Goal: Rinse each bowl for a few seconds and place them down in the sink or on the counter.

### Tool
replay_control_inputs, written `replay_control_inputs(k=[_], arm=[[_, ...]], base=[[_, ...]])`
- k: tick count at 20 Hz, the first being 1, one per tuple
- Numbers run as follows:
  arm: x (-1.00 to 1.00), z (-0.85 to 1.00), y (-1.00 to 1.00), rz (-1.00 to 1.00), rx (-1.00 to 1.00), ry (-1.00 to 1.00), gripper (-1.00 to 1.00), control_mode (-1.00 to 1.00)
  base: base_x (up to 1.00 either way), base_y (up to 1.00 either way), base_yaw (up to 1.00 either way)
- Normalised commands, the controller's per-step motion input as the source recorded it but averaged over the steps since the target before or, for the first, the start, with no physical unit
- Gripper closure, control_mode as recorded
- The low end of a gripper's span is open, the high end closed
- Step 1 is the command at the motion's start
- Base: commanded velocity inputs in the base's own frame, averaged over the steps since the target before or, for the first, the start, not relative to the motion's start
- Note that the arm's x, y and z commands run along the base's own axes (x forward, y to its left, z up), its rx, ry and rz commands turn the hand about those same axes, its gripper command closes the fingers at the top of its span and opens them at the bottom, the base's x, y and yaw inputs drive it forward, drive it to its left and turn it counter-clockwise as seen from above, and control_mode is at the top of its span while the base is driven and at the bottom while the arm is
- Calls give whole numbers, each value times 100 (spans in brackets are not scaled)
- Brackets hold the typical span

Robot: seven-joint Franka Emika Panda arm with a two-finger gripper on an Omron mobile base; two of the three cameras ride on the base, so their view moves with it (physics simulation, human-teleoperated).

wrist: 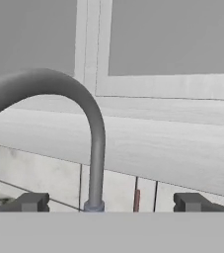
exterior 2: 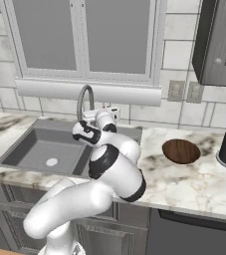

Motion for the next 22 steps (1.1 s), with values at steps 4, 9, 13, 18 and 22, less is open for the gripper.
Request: replay_control_inputs(k=[4, 9, 13, 18, 22], arm=[[32, -22, 0, 0, 0, 0, -100, -100], [29, -26, 0, 0, 0, 0, -100, -100], [30, -17, -1, 0, 0, 0, -100, -100], [34, -11, -6, 0, 0, 0, -100, -100], [37, -12, -7, 0, 1, 0, -100, -100]], base=[[0, 0, 0], [0, 0, 0], [0, 0, 0], [0, 0, 0], [0, 0, 0]])
